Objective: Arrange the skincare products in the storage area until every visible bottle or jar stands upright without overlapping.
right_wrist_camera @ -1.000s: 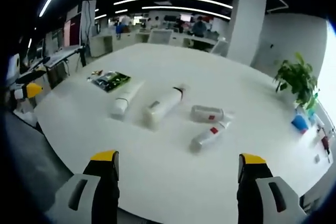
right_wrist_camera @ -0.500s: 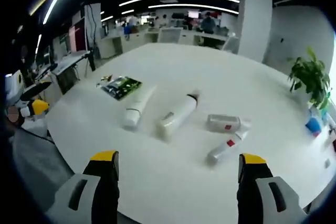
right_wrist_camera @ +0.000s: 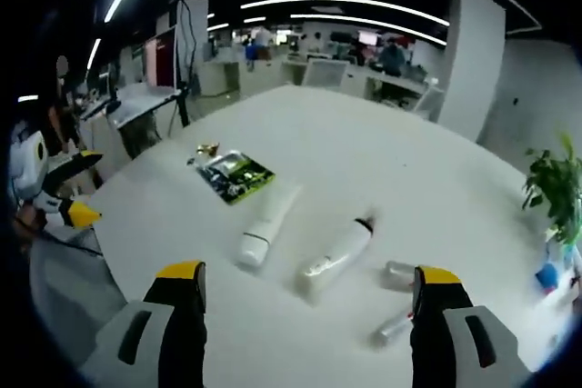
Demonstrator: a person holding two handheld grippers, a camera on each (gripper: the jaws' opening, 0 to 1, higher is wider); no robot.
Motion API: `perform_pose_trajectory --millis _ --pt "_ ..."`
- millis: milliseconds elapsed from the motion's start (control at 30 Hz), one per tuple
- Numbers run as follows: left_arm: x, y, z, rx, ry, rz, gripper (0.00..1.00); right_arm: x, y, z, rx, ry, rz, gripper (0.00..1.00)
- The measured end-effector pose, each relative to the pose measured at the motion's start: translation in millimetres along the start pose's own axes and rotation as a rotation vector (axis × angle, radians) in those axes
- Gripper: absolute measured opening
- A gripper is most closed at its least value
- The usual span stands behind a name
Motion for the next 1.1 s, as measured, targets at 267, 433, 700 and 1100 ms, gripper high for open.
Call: perform_pose_trajectory --millis 267,433,700,1100 --pt "-1.7 -1.1 -1 0.013 0.000 -0.014 0.92 -16 -20.6 15 -0.039 -0.043 -0.055 0.99" --pt "-2.7 -1.7 -1 0.022 0.005 -0.032 0.94 -20 -22.8 22 -0.067 -0.055 -0.058 0.99" --pt "2.0 -3.8 -1 0.040 0.024 -0.045 0.95 -22 -29.7 42 -0.088 -0.100 0.019 0.99" --pt "-0.8 -2.9 -2 0.030 0.006 -0.044 0.94 -35 -40.9 72 -0.144 -0.147 0.015 0.99"
Point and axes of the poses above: the point that each gripper's makers call its tool centre point, and the gripper's own axes: z roughly forward along the fingers, x roughly to its right, y roughly out of its underside, the point moved 5 cm from there along -z, roughly backward along the fingers, and after that the axes turned 1 degree about x, right-handed, at the moved point
